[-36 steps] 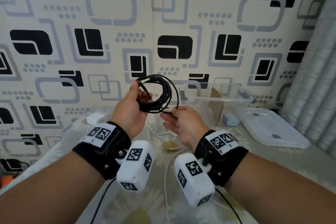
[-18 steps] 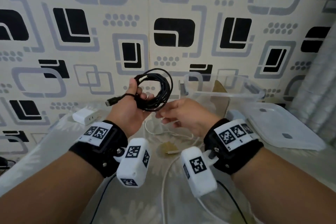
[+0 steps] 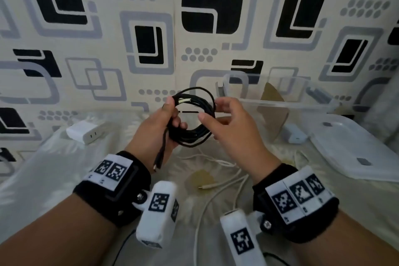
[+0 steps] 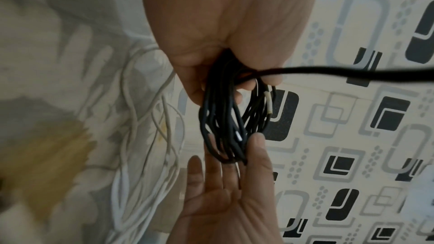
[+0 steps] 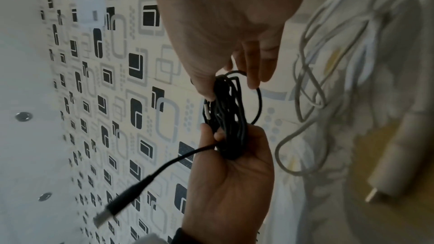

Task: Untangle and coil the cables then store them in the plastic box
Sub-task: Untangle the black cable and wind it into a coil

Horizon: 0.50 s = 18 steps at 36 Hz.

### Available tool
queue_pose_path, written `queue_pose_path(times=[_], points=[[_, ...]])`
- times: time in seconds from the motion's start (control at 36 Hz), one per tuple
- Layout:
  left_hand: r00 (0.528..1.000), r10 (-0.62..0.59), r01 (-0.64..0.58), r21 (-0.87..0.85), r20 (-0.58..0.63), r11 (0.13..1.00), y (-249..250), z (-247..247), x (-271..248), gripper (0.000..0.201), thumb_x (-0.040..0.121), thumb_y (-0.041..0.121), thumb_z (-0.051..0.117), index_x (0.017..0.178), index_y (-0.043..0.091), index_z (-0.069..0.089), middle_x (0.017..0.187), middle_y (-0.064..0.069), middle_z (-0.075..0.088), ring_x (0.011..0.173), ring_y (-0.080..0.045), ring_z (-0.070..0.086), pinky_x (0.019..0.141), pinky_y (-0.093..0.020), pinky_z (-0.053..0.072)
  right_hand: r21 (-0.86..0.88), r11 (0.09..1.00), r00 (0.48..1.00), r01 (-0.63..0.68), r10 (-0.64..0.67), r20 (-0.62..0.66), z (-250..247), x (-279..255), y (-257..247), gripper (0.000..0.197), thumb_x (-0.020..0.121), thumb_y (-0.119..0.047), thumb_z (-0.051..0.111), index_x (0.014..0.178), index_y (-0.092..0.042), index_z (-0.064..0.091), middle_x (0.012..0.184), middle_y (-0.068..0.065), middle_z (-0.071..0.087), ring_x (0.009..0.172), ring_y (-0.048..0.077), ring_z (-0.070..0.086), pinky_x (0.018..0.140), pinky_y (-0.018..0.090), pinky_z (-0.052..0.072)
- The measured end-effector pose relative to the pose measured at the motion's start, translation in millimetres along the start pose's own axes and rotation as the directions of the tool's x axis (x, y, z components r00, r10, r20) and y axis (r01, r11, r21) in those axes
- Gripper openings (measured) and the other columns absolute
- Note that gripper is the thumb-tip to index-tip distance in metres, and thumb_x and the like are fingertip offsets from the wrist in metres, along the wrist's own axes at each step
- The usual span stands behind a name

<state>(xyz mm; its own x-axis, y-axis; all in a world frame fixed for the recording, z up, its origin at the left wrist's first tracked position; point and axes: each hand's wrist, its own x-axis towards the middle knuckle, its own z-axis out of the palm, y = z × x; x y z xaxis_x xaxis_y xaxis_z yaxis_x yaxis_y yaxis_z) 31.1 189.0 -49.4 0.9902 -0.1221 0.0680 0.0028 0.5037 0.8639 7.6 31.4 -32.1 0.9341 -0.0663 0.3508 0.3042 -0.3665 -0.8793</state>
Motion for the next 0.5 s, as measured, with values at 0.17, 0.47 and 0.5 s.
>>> queue_pose_path(times=[0.17,0.47,0.5], points=[[0.998,0.029,-0.026,0.060,-0.053,0.998,-3.3,0.1,-4.5,0.033,0.101,0.039,0.043,0.079,0.016,0.053,0.059,0.005,0.051,0.058,-0.008,0.056,0.081,-0.031,0.042,0.007,1.000,1.000,0.022,-0.022,0.011,3.9,-3.2,7.0,0.021,0.086,-0.025,0.070,0.106,-0.026,0.065,0.081,-0.012,0.066,0.074,0.004,0.064,0.077,0.029,0.056],[1.000,-0.006,0.005,-0.021,-0.020,1.000,-5.2,-6.2,-9.3,0.025,0.097,0.040,0.049,0.088,0.022,0.064,0.087,0.000,0.054,0.092,-0.017,0.063,0.065,-0.025,0.055,0.147,0.988,0.992,-0.038,0.020,0.125,8.3,-8.4,12.1,0.025,0.093,-0.021,0.059,0.102,-0.045,0.064,0.087,0.008,0.073,0.086,0.025,0.070,0.086,0.045,0.057],[1.000,-0.012,0.011,-0.010,-0.027,1.000,-4.7,-6.7,-9.1,0.025,0.097,0.040,0.049,0.089,0.023,0.065,0.085,0.002,0.054,0.089,-0.015,0.062,0.063,-0.025,0.054,0.156,0.986,0.991,-0.050,0.029,0.134,9.2,-8.5,12.6,0.025,0.093,-0.021,0.059,0.099,-0.044,0.065,0.088,0.010,0.072,0.086,0.026,0.069,0.084,0.044,0.057]])
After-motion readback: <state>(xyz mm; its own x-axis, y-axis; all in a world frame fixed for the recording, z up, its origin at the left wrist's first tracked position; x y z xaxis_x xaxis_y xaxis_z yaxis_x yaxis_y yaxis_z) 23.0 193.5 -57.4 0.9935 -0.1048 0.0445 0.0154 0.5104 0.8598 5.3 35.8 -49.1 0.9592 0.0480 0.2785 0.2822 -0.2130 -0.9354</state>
